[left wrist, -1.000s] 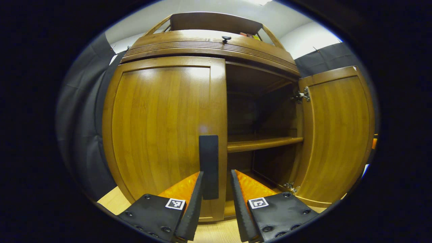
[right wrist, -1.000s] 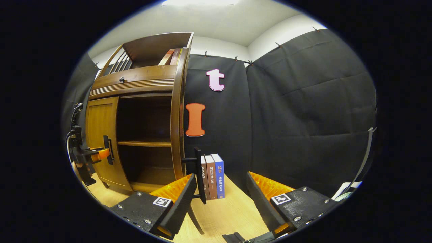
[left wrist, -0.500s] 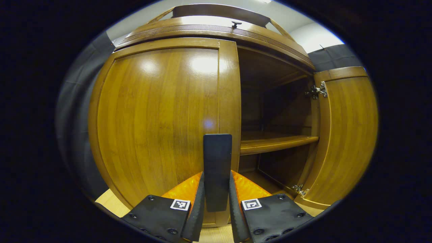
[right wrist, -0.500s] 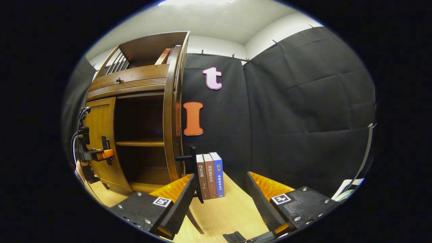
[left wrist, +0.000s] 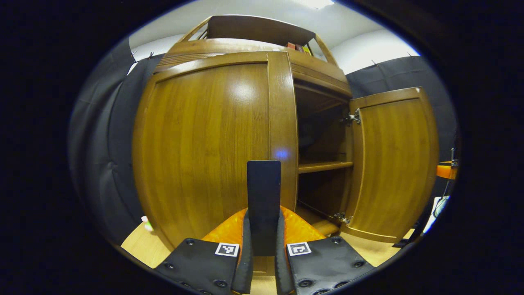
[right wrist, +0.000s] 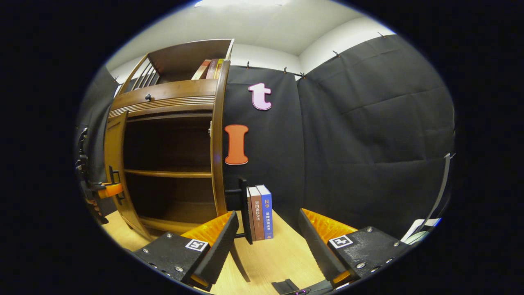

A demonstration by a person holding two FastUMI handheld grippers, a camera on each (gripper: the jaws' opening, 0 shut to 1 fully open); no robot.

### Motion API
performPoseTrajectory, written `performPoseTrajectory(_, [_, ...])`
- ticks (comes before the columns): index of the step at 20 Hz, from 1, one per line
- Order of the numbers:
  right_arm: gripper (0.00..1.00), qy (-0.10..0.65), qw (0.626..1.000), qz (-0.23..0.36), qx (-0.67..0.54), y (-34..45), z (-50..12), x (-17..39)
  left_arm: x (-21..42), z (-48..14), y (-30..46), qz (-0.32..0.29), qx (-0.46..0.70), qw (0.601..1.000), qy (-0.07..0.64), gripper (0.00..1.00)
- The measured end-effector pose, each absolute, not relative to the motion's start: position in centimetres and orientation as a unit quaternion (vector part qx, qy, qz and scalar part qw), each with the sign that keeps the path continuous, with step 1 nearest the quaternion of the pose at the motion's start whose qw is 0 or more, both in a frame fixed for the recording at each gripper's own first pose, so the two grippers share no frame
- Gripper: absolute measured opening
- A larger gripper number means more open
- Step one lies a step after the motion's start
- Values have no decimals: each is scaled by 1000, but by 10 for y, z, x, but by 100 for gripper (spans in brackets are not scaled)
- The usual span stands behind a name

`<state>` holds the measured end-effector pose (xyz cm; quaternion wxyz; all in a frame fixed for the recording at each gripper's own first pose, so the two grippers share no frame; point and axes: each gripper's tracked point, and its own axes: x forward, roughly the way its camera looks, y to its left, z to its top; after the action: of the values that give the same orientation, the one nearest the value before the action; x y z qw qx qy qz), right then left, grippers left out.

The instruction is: Open the right door of the double-door shoe cabinet with the right hand, and open the left door with the left hand.

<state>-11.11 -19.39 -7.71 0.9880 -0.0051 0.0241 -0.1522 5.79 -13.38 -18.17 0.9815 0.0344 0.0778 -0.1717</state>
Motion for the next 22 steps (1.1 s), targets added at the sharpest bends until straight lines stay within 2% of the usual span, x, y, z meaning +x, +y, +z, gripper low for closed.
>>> performPoseTrajectory(5, [92,18,990,-141,-9,-171,-70,-115,8,-167,-87,-172,21,982,78,30])
performPoseTrajectory(8, [92,22,990,-136,-14,-160,-71,-115,-7,-161,-69,-163,25,983,77,27])
performPoseTrajectory(13, [92,17,993,-121,-7,-133,-67,-110,-27,-154,-32,-140,27,986,86,28])
performPoseTrajectory(14, [92,17,993,-116,-6,-125,-67,-107,-30,-151,-25,-135,29,987,86,19])
performPoseTrajectory(15, [100,16,994,-109,-4,-117,-67,-105,-31,-152,-21,-131,33,987,88,20])
performPoseTrajectory(16, [92,16,995,-100,-3,-107,-67,-101,-35,-149,-19,-127,36,987,86,20])
performPoseTrajectory(19, [92,17,997,-80,-12,-83,-69,-93,-40,-146,-3,-108,43,989,86,21])
performPoseTrajectory(20, [100,16,997,-75,-14,-79,-68,-90,-40,-145,5,-100,46,990,85,20])
performPoseTrajectory(21, [92,13,997,-68,-15,-73,-67,-87,-42,-143,12,-92,49,991,84,21])
performPoseTrajectory(22, [92,11,998,-62,-14,-66,-65,-83,-44,-141,19,-83,51,992,83,20])
